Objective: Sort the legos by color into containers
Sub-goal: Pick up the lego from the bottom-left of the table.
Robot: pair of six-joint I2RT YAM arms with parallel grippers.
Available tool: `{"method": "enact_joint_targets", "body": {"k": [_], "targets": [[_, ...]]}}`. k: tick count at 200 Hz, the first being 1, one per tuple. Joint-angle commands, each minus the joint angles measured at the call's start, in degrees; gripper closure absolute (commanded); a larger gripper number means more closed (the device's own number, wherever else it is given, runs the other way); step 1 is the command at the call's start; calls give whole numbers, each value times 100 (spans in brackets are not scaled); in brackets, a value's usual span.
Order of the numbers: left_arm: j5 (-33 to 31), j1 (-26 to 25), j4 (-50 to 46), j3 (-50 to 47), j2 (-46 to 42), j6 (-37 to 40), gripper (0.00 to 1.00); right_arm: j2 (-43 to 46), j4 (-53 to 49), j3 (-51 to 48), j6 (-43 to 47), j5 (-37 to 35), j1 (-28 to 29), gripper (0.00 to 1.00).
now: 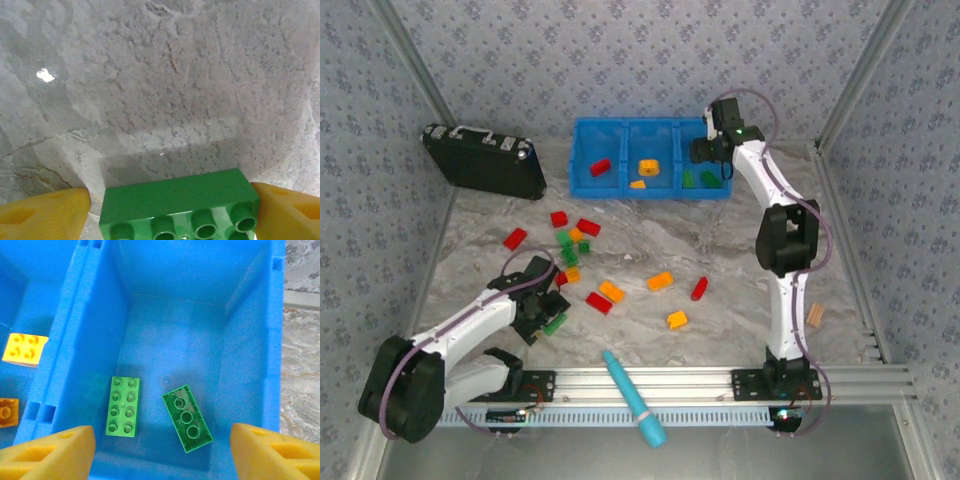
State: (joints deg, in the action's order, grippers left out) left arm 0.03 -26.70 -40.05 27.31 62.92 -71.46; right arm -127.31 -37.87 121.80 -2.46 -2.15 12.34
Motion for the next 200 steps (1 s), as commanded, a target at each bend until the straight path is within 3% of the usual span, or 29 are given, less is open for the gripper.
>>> {"method": "enact_joint_targets", "body": {"k": [1, 54, 107, 147, 200], "targets": [[123, -122, 1012, -200, 278, -164, 19, 341, -1, -94, 114, -18, -12, 26], [173, -257, 1210, -162, 498, -202, 26, 504, -36, -275, 137, -127, -39, 25], [-53, -253, 828, 28, 203, -103, 41, 726, -25, -487, 52, -223, -24, 25], [-243, -175, 478, 283, -222, 60, 44, 1816, 1114, -2165, -261, 38, -32, 26], [-51, 65, 816, 952, -464, 346, 44, 3296, 1298, -4049, -501, 203, -82, 26]]}}
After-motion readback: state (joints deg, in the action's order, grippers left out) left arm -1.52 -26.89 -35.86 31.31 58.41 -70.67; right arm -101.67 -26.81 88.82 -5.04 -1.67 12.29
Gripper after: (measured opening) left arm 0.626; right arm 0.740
